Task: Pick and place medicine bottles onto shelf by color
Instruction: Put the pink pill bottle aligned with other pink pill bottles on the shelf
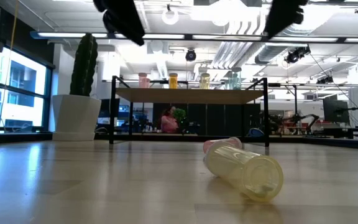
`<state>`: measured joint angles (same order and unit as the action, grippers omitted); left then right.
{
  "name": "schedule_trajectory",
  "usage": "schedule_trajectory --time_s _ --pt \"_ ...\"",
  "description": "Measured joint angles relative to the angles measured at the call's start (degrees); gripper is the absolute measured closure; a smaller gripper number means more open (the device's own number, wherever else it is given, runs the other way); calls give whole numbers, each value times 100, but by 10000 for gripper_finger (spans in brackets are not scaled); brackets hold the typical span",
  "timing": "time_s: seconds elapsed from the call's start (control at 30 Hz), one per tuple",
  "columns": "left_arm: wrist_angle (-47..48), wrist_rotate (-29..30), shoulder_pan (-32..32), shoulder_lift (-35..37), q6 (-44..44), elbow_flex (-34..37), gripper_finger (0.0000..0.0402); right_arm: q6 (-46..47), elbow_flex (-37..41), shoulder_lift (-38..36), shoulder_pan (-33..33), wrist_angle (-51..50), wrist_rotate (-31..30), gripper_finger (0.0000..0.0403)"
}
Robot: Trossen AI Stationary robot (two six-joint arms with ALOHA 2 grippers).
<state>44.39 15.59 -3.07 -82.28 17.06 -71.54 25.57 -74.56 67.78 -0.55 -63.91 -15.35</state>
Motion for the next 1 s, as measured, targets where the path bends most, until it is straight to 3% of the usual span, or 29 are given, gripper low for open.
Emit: schedule_trajectory --time_s 0.23,0.5,0.7,0.83,1.0 --pt "-1072 2 -230 0 43 700 227 1628 839 -178 -895 123 -133 240" --pt "-2755 2 -245 -114 175 1335 227 2804 1509 -178 -1524 214 -681 240" --pt "-3526 -15 -215 -593 -6 1418 227 3142 1987 -178 -1635 368 -929 240" --pt "-4109 -371 -181 -1033 -72 1385 227 3110 2238 -175 -1638 676 -1142 240" --pt "-4182 -600 -186 -1591 -74 1119 226 3035 2334 -178 -1636 810 -1434 240"
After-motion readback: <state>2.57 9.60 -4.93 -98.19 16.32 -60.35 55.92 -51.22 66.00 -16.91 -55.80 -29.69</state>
